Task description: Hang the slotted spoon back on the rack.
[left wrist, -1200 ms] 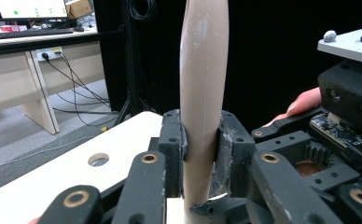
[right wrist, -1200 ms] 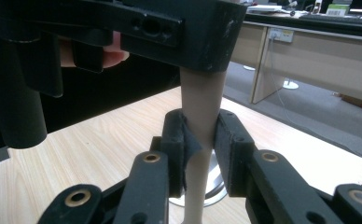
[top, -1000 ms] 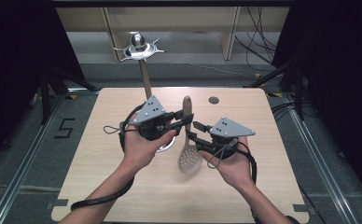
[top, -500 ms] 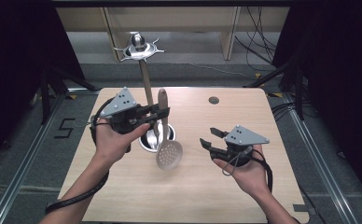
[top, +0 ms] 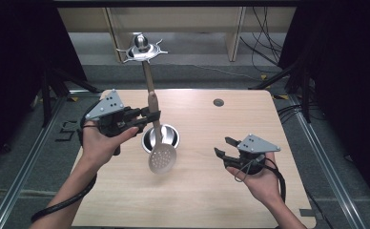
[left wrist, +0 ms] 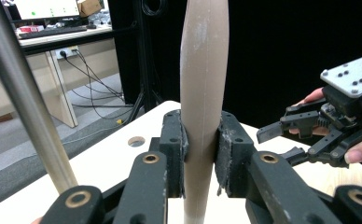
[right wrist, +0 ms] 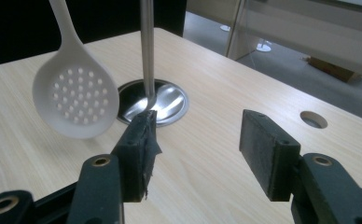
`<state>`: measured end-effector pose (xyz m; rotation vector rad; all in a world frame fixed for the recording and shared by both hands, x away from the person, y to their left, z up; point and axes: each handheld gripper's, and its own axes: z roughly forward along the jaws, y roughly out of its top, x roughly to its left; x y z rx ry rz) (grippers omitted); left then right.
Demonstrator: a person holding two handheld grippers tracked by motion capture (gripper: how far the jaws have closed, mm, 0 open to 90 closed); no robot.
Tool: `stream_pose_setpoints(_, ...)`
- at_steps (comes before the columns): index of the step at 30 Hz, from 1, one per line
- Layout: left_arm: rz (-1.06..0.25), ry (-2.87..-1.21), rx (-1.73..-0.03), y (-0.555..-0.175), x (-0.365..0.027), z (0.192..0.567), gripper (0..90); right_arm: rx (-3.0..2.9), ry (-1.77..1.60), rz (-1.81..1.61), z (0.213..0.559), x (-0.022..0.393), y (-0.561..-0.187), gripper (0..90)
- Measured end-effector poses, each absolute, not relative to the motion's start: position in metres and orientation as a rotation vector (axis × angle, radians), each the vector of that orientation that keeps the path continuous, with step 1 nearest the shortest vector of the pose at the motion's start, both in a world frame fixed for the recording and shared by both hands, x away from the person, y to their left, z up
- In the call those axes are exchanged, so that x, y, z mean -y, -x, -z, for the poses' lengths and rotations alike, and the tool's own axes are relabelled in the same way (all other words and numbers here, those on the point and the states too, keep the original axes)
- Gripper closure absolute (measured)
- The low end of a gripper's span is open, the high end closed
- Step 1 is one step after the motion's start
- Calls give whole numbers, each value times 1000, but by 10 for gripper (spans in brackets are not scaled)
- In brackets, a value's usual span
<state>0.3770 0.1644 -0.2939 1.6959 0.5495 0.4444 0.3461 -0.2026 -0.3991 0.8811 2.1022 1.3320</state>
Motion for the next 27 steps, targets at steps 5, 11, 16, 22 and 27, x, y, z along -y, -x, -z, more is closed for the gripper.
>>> stream_pose_setpoints(5, -455, -1682, -552, -379, -173, 292, 737, -2134, -877, -1293, 406, 209, -347, 464)
stream_pose_setpoints(11, -460, -1671, -558, -381, -179, 288, 738, -2145, -904, -1278, 421, 213, -347, 460)
stream_pose_setpoints(16, -458, -1672, -550, -382, -182, 285, 737, -2159, -937, -1262, 428, 217, -345, 457)
stream_pose_setpoints(22, -452, -1674, -539, -384, -182, 282, 737, -2163, -947, -1250, 433, 222, -345, 457)
stream_pose_setpoints(27, -444, -1673, -551, -386, -182, 281, 737, -2124, -949, -1270, 434, 225, -347, 456)
